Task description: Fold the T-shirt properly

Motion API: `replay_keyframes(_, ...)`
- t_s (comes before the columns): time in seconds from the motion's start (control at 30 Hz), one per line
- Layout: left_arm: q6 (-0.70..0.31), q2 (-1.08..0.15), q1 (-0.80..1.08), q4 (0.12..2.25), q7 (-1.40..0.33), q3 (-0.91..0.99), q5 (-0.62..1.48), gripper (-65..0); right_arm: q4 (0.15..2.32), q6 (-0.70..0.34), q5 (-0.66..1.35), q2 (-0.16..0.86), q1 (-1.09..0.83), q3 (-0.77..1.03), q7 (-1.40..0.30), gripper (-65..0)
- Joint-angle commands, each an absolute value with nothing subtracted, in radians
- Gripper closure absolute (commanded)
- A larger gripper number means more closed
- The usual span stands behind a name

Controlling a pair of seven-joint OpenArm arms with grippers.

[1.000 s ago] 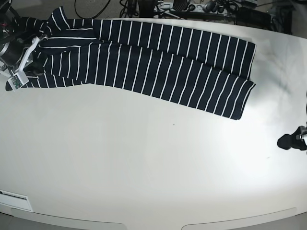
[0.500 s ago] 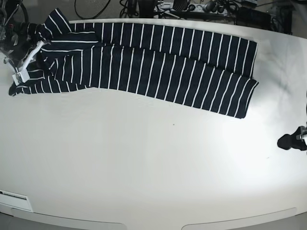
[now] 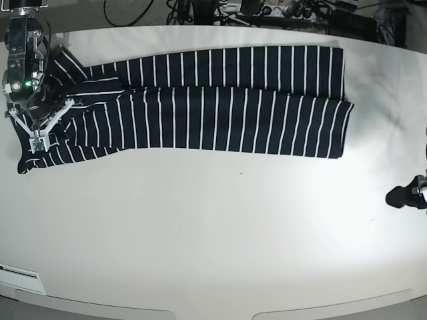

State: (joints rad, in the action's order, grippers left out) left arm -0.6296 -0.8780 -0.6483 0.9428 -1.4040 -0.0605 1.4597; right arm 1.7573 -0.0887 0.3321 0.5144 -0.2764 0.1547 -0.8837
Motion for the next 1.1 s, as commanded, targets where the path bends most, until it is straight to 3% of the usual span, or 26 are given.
replay_keyframes(0.0,-0.636,-0.900,-0.678,0.956,-1.396,-0.054,1.484,0.0,1.766,-0.073,0.312,0.529,-0.271,0.163,-0.884,0.0)
replay_keyframes(0.03,-0.636,-0.900,-0.678,0.955,-1.396,-0.054,1.484,-0.5,1.766,-0.050,0.292,0.526,-0.271,0.163,-0.884,0.0)
replay_keyframes(0.1,-0.636,-0.900,-0.678,0.955,-1.396,-0.054,1.484,-10.9,1.767,-0.036,0.287,0.526,-0.268,0.163,-0.883,0.0)
replay_keyframes(0.23,-0.636,-0.901,-0.679,0.955,-1.396,-0.054,1.484,-42.8,1.790,-0.030,0.286,0.527,-0.234,0.164,-0.899,0.0)
replay_keyframes(0.3,-0.635,-0.901,-0.679,0.955,-1.396,-0.054,1.484,-49.4,1.813,-0.017,0.282,0.527,-0.209,0.164,-0.923,-12.3)
replay_keyframes(0.4,-0.601,-0.903,-0.679,0.956,-1.396,-0.054,1.484,-49.3,1.841,-0.024,0.283,0.527,-0.168,0.164,-0.939,-32.4)
replay_keyframes(0.47,-0.601,-0.906,-0.680,0.956,-1.396,-0.047,1.484,-49.3,1.854,-0.034,0.283,0.528,-0.149,0.164,-0.940,-39.6)
replay_keyframes(0.8,-0.579,-0.974,-0.658,0.956,-1.396,0.192,1.484,-49.2,1.864,-0.034,0.282,0.530,-0.135,0.164,-0.943,-39.9)
replay_keyframes(1.07,-0.568,-0.963,-0.389,0.955,-1.396,0.371,1.484,-49.2,1.864,-0.018,0.198,0.531,-0.136,0.165,-0.966,-39.9)
